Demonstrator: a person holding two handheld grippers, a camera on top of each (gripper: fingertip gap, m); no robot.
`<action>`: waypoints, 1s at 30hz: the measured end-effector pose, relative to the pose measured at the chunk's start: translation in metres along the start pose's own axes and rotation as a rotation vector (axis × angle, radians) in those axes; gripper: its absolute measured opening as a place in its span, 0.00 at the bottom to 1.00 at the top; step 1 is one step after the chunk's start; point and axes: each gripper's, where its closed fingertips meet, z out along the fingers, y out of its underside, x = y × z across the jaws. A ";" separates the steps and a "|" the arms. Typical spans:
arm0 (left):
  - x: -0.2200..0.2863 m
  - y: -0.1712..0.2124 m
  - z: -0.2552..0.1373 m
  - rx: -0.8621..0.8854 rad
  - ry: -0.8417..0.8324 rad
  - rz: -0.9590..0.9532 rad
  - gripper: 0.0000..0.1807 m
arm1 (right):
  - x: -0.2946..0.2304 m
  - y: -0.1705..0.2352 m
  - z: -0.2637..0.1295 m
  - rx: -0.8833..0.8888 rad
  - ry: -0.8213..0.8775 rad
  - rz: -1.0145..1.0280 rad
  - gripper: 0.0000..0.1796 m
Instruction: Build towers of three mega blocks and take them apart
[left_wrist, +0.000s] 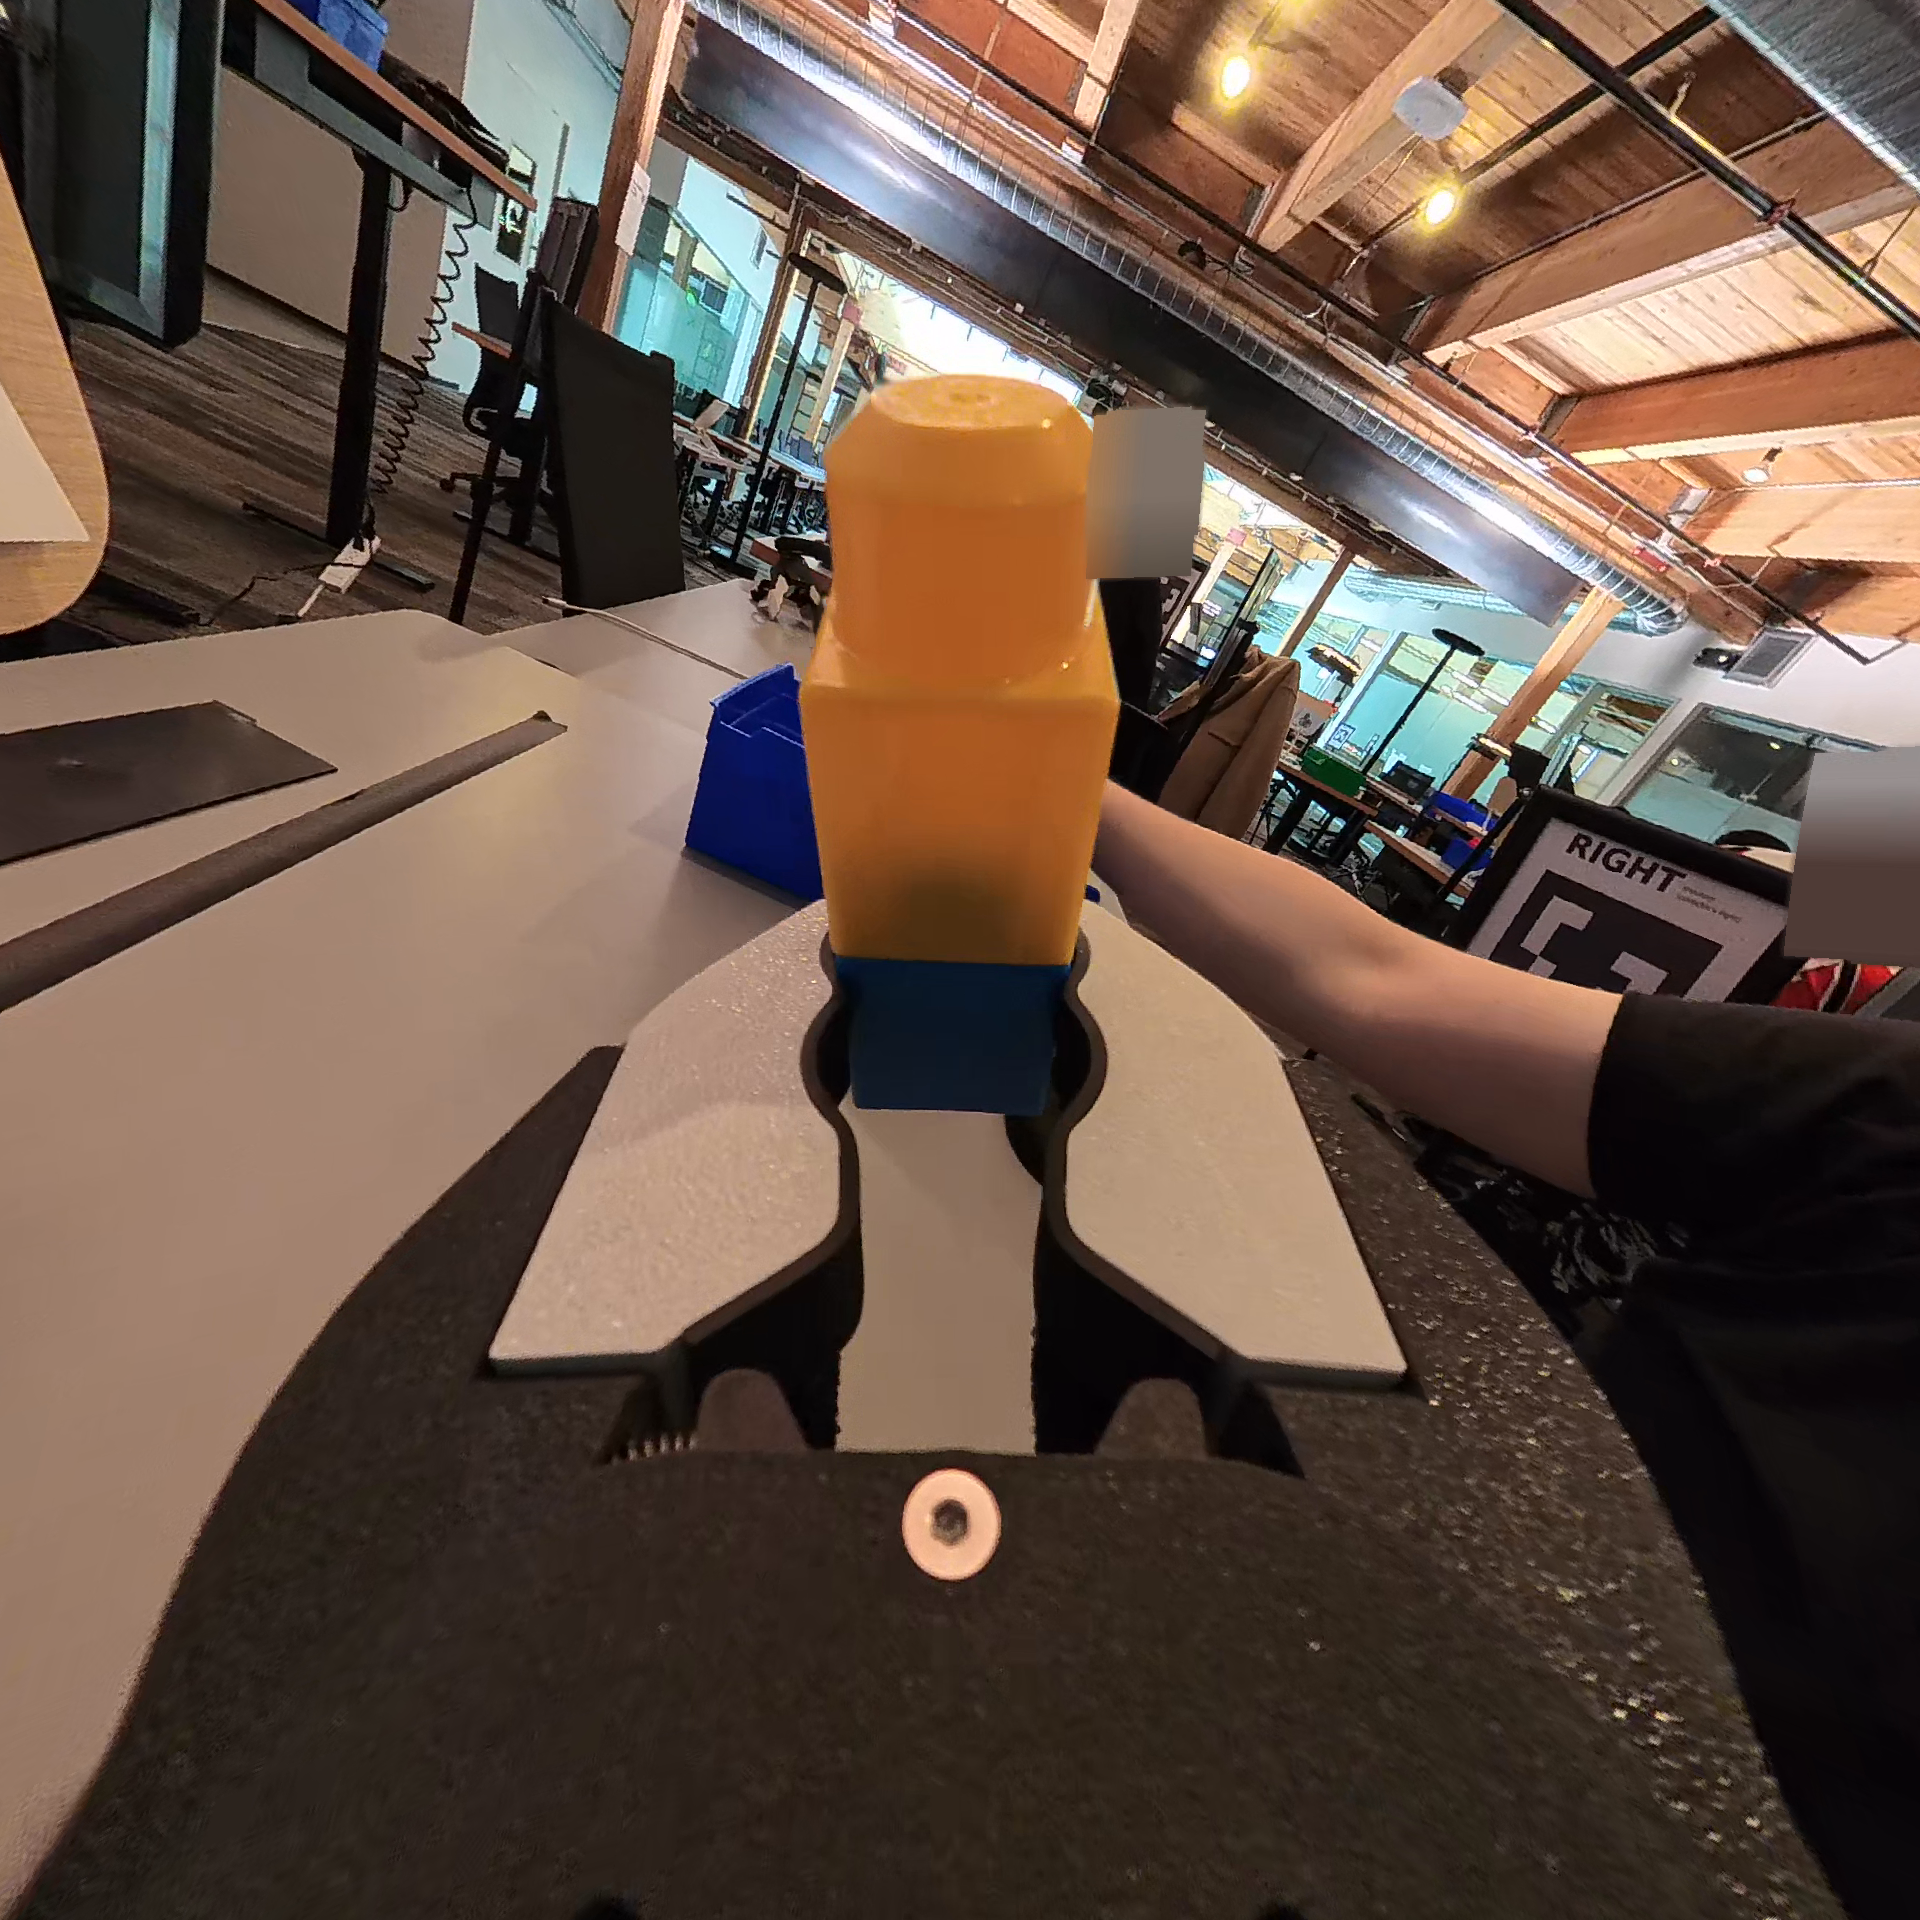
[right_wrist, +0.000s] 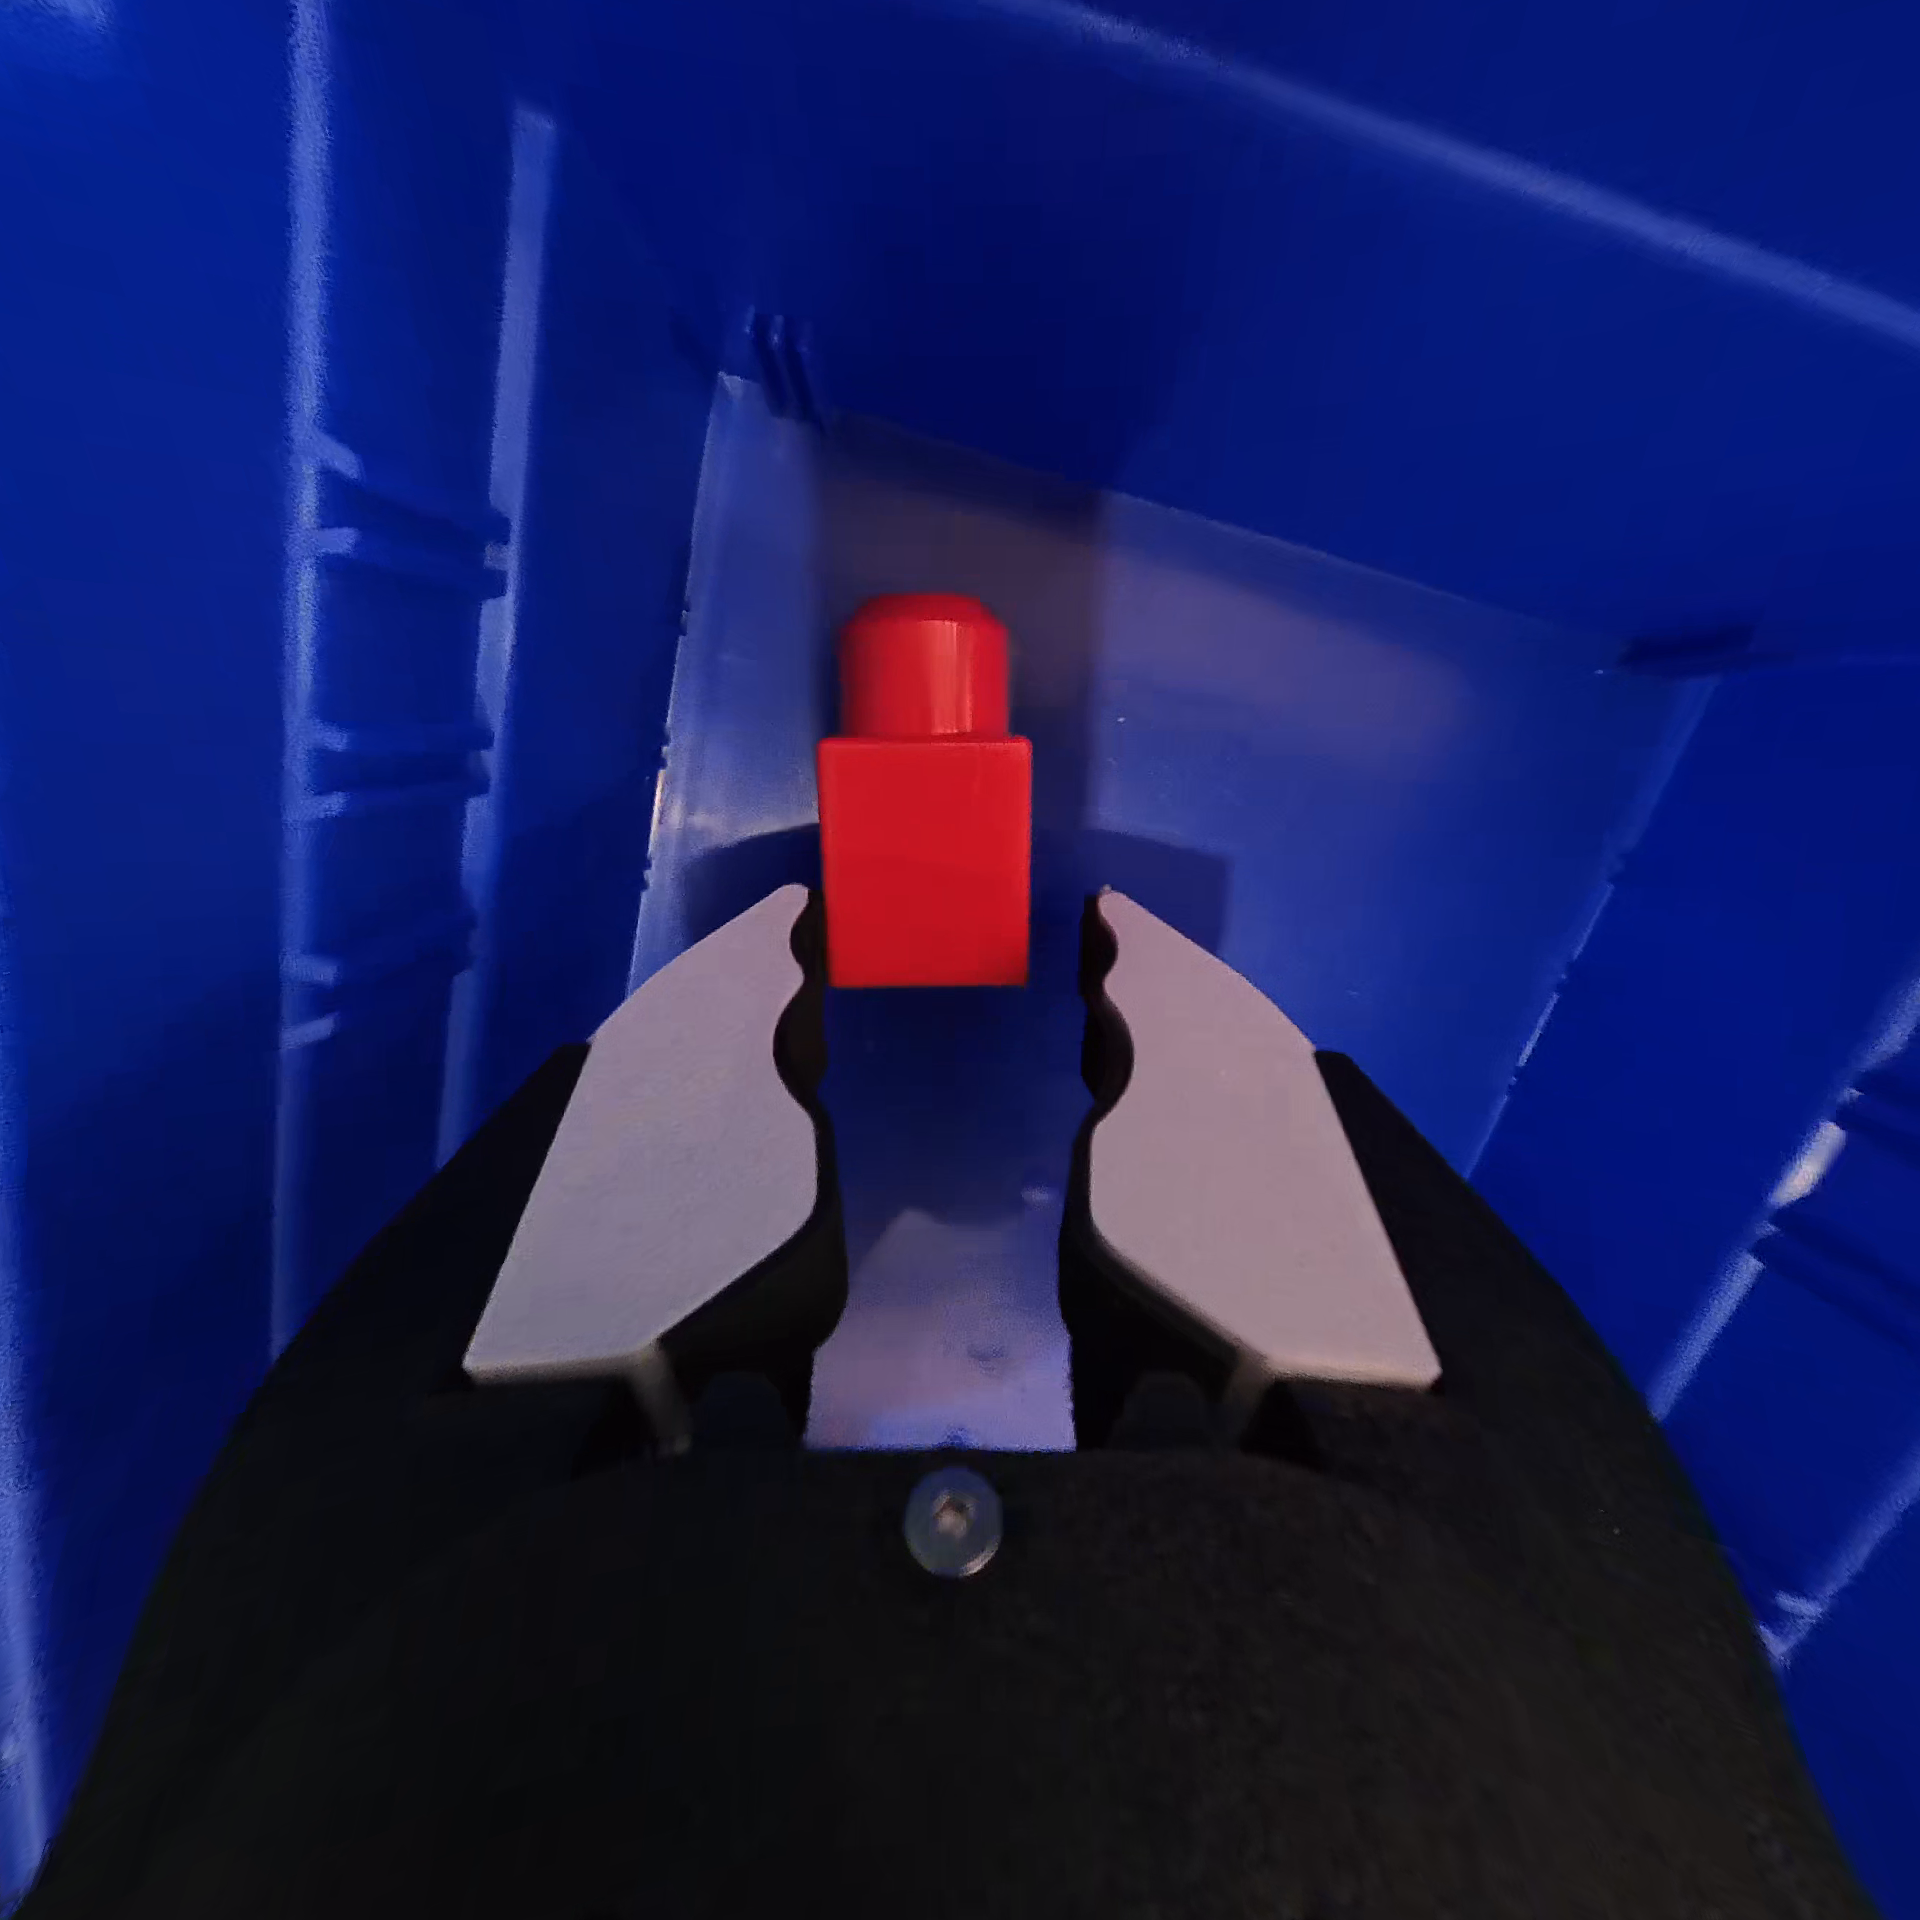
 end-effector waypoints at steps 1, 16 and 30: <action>0.000 0.001 0.000 -0.006 0.003 -0.001 0.20 | 0.001 -0.002 -0.007 0.028 -0.001 0.000 0.27; 0.020 0.016 0.022 -0.109 0.040 0.056 0.19 | -0.192 -0.089 -0.227 0.805 -0.373 -0.377 0.35; 0.038 0.027 0.036 -0.175 0.079 0.095 0.19 | -0.432 -0.092 -0.220 0.854 -1.110 -0.626 0.37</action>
